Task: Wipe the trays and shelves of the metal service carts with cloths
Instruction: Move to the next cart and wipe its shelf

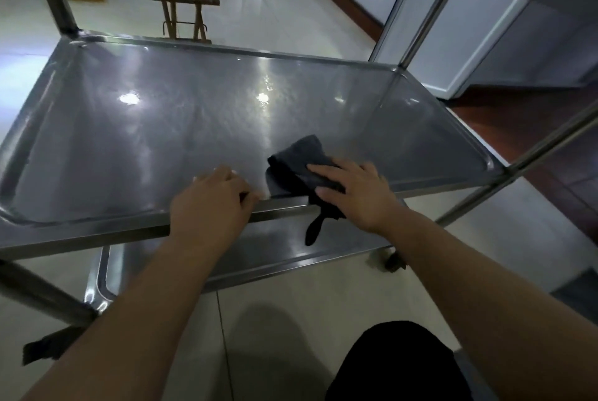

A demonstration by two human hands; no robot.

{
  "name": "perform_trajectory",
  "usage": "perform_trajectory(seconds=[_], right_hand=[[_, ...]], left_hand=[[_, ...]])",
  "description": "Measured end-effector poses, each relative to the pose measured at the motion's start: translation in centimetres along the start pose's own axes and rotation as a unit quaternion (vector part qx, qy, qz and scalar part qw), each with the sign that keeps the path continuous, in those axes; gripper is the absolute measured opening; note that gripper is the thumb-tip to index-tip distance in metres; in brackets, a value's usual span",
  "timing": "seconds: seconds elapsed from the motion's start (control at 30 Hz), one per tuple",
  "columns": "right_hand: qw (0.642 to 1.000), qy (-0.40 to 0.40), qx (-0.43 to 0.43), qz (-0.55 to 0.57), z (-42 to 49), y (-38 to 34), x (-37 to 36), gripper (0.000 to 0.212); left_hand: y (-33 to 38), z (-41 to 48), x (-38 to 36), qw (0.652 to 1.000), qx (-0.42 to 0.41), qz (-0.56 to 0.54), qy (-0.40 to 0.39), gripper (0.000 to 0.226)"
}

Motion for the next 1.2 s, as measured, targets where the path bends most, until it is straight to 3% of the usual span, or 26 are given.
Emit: perform_trajectory(seconds=[0.2, 0.33, 0.37, 0.43, 0.5, 0.53, 0.6, 0.73, 0.8, 0.9, 0.97, 1.03, 1.1, 1.2], right_hand=[[0.979, -0.004, -0.204, -0.025, -1.0, 7.4, 1.4, 0.045], [0.961, 0.000, -0.266, -0.067, 1.2, 8.4, 1.3, 0.048], [0.966, 0.005, -0.243, -0.085, 1.9, 7.8, 1.0, 0.048], [0.990, 0.035, -0.108, -0.085, 2.5, 6.5, 0.1, 0.047], [0.997, 0.037, 0.039, -0.049, 2.6, 6.8, -0.4, 0.045], [0.997, 0.028, 0.069, -0.027, 3.0, 7.9, 0.0, 0.044], [0.999, 0.024, 0.035, -0.014, 5.1, 11.8, 0.6, 0.043], [0.983, -0.011, -0.178, -0.050, 10.1, 17.9, 2.2, 0.047], [0.982, -0.012, -0.170, -0.081, 11.5, 17.2, 1.8, 0.050], [0.997, 0.008, -0.022, -0.071, 11.3, 14.5, 0.4, 0.050], [0.989, 0.023, 0.122, -0.077, 10.4, 14.4, -0.1, 0.048], [0.980, 0.029, 0.191, -0.049, 11.2, 16.3, 0.6, 0.045], [0.990, 0.028, 0.133, -0.038, 13.5, 19.0, 1.3, 0.045], [0.997, 0.000, -0.066, -0.034, 16.1, 20.8, 2.0, 0.049]], left_hand=[[1.3, 0.3, 0.1, 0.999, 0.014, 0.041, -0.017, 0.036], [4.3, 1.6, -0.8, 0.999, 0.002, 0.028, -0.017, 0.029], [5.3, 2.2, -1.3, 1.000, -0.004, 0.001, -0.015, 0.026], [7.4, 3.4, -2.5, 0.999, -0.006, -0.040, -0.014, 0.021], [8.7, 4.2, -3.7, 0.999, 0.010, -0.022, -0.028, 0.021], [9.1, 4.6, -4.3, 0.999, 0.018, -0.003, -0.035, 0.024], [9.6, 4.9, -5.1, 0.999, 0.019, 0.032, -0.037, 0.029], [10.8, 5.4, -6.1, 0.998, 0.034, 0.057, 0.021, 0.034], [11.6, 5.6, -6.9, 0.994, 0.040, 0.093, 0.032, 0.038], [12.6, 5.5, -7.7, 0.991, 0.075, 0.112, 0.013, 0.041], [12.6, 5.2, -7.9, 0.989, 0.099, 0.106, 0.017, 0.040], [12.7, 5.2, -8.0, 0.989, 0.115, 0.091, 0.002, 0.041], [13.1, 5.4, -8.0, 0.988, 0.134, 0.071, -0.013, 0.041], [14.0, 5.6, -8.6, 0.982, 0.168, 0.081, 0.004, 0.035]])
Point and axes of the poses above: each hand's wrist, its own z-axis towards the middle knuckle, its own x-axis out of the back of the hand, y = z × x, the point moved 1 cm from there along z, towards the middle knuckle, and after that the axes turned 5 degrees about -z, right-handed, at the moved point
